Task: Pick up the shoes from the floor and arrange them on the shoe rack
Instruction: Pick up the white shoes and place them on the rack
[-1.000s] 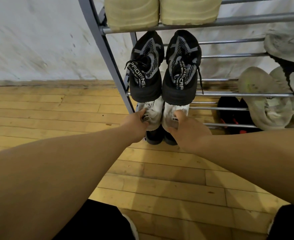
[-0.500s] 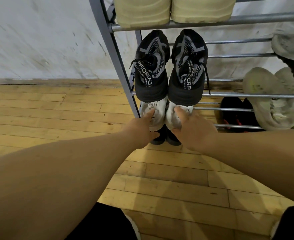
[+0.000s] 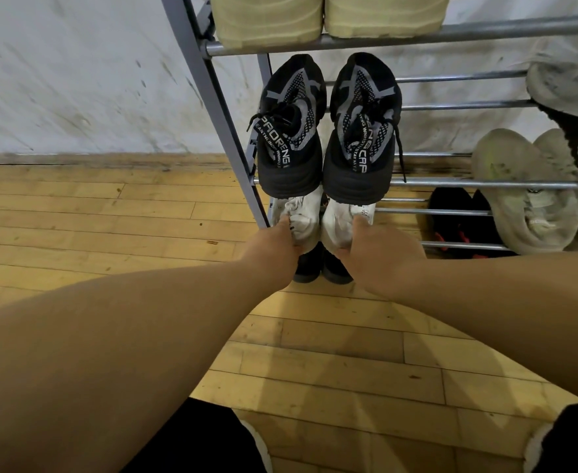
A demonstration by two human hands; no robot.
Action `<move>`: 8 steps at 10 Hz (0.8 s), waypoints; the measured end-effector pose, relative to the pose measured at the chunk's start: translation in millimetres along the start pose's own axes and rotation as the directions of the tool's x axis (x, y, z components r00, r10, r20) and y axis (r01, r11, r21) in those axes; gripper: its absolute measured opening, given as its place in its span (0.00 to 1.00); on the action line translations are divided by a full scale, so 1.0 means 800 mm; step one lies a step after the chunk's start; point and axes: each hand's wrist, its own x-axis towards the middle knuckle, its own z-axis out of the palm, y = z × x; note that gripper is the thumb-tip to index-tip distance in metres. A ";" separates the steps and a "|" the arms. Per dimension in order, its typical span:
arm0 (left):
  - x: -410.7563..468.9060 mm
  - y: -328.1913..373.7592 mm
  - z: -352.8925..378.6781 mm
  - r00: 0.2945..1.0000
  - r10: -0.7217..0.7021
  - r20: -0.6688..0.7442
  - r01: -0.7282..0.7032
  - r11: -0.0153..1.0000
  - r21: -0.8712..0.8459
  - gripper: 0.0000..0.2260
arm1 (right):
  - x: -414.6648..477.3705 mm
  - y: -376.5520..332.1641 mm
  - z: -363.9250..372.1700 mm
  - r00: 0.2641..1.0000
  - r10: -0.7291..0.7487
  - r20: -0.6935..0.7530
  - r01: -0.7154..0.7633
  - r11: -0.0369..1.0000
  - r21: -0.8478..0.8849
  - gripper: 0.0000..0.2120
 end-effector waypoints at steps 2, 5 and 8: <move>0.002 0.000 -0.004 1.000 0.019 0.004 -0.019 0.999 -0.036 0.25 | -0.003 0.010 -0.006 1.000 0.020 -0.008 -0.020 0.995 -0.093 0.19; -0.002 0.000 -0.005 0.999 0.001 0.046 -0.004 0.998 0.070 0.33 | -0.012 -0.005 0.001 0.992 -0.123 -0.001 0.122 0.987 -0.099 0.31; 0.000 -0.002 -0.003 1.000 0.018 0.021 -0.017 0.998 -0.057 0.28 | -0.006 0.004 -0.006 0.993 -0.115 -0.027 0.110 0.982 -0.156 0.33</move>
